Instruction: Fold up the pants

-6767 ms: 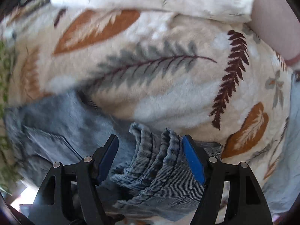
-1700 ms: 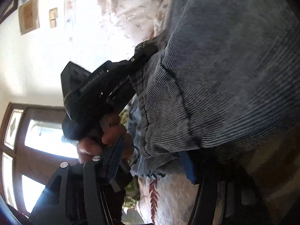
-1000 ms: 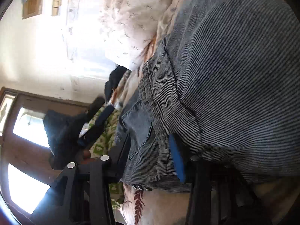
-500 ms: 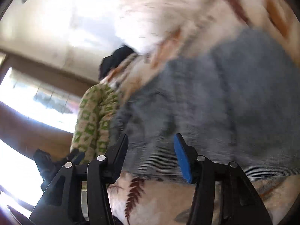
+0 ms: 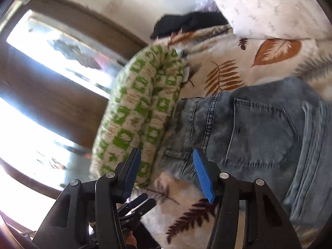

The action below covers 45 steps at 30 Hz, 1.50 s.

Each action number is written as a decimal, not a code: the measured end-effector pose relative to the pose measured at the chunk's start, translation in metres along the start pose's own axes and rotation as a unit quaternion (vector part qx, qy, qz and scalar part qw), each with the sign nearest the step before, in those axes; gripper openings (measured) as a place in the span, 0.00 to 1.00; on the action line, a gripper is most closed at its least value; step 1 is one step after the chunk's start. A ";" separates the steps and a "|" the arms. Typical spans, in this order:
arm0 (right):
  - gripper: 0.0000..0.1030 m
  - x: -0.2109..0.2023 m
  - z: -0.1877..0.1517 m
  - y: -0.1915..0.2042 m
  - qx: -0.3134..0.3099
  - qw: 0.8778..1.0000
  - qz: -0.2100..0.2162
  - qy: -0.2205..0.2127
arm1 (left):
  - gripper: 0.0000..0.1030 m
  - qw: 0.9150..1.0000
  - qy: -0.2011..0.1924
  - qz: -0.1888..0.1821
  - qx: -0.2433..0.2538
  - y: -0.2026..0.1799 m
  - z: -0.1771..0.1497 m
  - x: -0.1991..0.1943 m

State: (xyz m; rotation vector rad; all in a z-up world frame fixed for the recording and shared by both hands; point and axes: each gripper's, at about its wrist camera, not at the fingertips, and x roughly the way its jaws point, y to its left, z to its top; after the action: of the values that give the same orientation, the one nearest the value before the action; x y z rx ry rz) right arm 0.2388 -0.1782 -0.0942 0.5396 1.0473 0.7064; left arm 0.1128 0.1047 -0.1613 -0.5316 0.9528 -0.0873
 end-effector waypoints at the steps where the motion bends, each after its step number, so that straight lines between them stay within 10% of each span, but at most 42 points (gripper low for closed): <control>1: 0.51 0.005 0.009 0.000 -0.012 1.000 -0.004 0.014 | 0.80 1.000 -0.002 0.003 -0.014 0.000 0.002 0.002; 15: 0.55 0.103 0.086 -0.002 -0.066 0.992 -0.052 0.092 | 0.83 0.994 -0.034 0.100 -0.008 -0.016 0.014 0.038; 27: 0.61 0.194 0.114 -0.004 -0.127 0.969 -0.108 0.179 | 0.88 0.994 -0.058 0.072 -0.066 -0.017 0.025 0.041; 39: 0.69 0.243 0.109 -0.019 -0.155 0.956 -0.104 0.227 | 0.99 0.986 -0.064 0.134 -0.081 -0.013 0.026 0.058; 45: 0.17 0.237 0.103 -0.025 -0.150 0.954 -0.111 0.234 | 1.00 0.983 -0.070 0.148 -0.086 -0.013 0.026 0.062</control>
State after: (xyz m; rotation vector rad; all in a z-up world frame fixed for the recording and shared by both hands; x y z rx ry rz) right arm 0.4154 -0.0254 -0.2082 -0.0184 1.3850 0.7938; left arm 0.1722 0.0853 -0.1898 -0.5423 0.8952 0.2985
